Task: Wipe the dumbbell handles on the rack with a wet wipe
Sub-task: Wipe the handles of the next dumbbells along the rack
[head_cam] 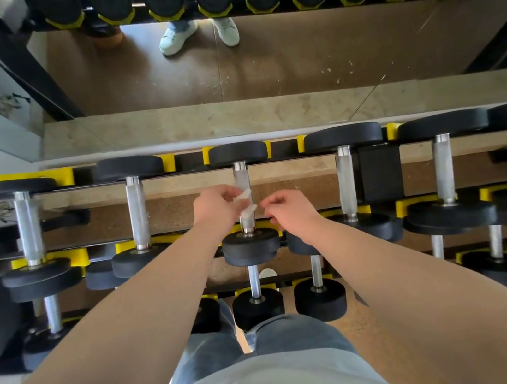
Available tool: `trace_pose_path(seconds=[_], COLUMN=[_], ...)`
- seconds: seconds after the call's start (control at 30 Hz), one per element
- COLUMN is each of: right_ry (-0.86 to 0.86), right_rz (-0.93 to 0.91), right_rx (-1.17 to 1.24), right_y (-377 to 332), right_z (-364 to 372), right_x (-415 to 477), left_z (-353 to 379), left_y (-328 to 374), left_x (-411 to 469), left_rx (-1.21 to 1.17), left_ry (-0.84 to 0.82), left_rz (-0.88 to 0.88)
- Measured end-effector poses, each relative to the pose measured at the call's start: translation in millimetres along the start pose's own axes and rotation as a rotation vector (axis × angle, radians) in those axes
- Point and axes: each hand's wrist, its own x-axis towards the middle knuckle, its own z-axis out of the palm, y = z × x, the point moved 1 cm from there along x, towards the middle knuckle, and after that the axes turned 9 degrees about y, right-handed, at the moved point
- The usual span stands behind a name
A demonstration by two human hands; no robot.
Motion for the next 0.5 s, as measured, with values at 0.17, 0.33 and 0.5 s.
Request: trace_pose_path(seconds=[0.17,0.33,0.5], right_ry=[-0.019,-0.037,-0.029], right_rz=[-0.009,-0.028,0.008], right_rx=[-0.042,-0.043,-0.002], right_y=[7.5,11.2,15.8], right_z=[0.7,-5.9,-10.5], right_x=[-1.7,-0.9,2.1], left_z=[11.1,-4.2,-6.7], left_y=[-16.6,10.5,3.8], left_x=[-15.2,4.0,4.5], left_rx=[0.38,-0.027,0.052], left_ry=[-0.144,0.162,-0.008], left_rz=[0.214,0.081,-0.033])
